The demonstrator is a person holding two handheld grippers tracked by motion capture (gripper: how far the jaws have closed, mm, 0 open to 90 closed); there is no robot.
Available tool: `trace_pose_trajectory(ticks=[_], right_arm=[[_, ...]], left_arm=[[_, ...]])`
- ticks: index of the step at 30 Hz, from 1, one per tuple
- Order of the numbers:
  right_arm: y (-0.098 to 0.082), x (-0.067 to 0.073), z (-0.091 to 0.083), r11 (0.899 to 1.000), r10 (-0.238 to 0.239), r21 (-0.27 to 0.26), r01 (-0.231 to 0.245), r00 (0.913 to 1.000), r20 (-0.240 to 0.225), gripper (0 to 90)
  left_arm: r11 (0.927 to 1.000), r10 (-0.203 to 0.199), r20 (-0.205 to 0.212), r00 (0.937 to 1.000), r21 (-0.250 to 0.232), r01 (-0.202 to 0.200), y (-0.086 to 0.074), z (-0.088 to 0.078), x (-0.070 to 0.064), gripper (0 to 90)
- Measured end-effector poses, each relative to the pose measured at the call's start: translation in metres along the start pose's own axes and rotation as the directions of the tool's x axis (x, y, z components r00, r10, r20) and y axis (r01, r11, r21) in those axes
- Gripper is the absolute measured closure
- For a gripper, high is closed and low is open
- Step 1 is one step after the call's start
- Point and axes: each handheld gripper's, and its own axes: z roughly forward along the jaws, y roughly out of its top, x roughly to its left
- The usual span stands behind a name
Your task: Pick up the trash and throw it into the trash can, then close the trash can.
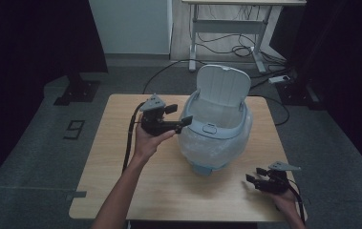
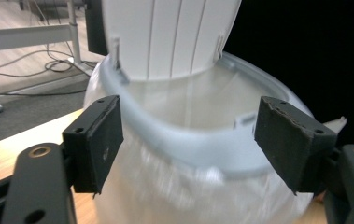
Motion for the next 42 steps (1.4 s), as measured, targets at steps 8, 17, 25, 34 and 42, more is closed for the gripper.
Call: trace_pose_trajectory(ticks=[8,17,25,34,42], right_arm=[[0.0,-0.001,-0.001,1.0,0.0,0.002,0.0,1.0,0.004,33.9],[-0.001,-0.002,-0.001,1.0,0.005,0.003,-0.005,1.0,0.008,33.9],[0.0,-0.002,-0.001,1.0,0.011,-0.004,-0.011,0.9999,0.008,33.9],[0.006,-0.001,-0.01,0.999,0.01,-0.054,-0.009,0.9997,0.023,33.2],[0.012,0.002,-0.015,0.997,0.007,-0.076,-0.006,0.9999,0.015,31.6]], left_arm=[[0.9999,0.015,-0.027,0.9995,0.009,-0.015,-0.039,-0.024,0.005,22.6],[0.9961,-0.002,-0.061,0.9981,0.088,0.007,-0.09,-0.036,0.015,23.0],[0.9875,-0.031,-0.076,0.9966,0.152,0.042,-0.119,-0.036,0.023,23.6],[0.9851,-0.045,-0.087,0.9952,0.161,0.059,-0.128,-0.035,0.023,23.5],[0.982,-0.05,-0.102,0.9935,0.176,0.067,-0.132,-0.034,0.029,23.6]])
